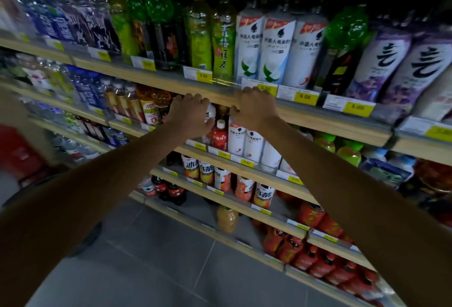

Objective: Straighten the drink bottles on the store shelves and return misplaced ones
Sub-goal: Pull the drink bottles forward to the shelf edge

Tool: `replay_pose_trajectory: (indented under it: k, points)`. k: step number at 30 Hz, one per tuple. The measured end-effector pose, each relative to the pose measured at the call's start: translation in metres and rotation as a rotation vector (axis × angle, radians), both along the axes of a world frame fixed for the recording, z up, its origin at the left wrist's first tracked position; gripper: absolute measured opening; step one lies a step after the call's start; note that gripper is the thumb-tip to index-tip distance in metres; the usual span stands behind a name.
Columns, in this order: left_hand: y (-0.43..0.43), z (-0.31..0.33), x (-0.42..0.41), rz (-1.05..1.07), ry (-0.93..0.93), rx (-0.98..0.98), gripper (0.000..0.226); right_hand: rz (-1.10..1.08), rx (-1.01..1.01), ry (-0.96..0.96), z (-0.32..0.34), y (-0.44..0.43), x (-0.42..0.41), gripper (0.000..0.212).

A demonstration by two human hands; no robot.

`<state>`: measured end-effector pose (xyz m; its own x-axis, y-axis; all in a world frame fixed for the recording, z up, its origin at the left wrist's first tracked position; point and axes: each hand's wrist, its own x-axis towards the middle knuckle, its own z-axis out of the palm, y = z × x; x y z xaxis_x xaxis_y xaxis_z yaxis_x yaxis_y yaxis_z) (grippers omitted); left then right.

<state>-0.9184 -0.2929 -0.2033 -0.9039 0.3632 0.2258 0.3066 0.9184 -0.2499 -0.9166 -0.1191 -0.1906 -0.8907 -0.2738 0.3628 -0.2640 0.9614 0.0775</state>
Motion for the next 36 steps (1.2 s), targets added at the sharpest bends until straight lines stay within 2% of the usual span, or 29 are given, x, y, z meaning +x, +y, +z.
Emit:
replay_pose_trajectory:
  k: [10,15,22,30,33,36]
  points:
    - [-0.101,-0.01,-0.055,0.055,0.036,0.04,0.054,0.052,0.025,0.001,-0.003,-0.094,-0.047,0.039]
    - [-0.173,-0.005,-0.093,0.036,0.026,0.044,0.052,0.013,0.052,-0.038,0.003,-0.166,-0.077,0.045]
    - [-0.26,0.014,-0.157,0.0,0.119,0.064,0.058,-0.063,0.011,-0.008,0.004,-0.252,-0.12,0.04]
    - [-0.292,0.03,-0.211,-0.064,0.153,0.184,0.069,-0.18,-0.032,0.066,-0.005,-0.274,-0.148,0.043]
    - [-0.289,0.037,-0.232,-0.068,0.209,0.278,0.081,-0.227,-0.034,0.154,-0.001,-0.27,-0.158,0.042]
    - [-0.283,0.042,-0.251,-0.057,0.226,0.379,0.086,-0.311,-0.062,0.154,-0.002,-0.268,-0.168,0.043]
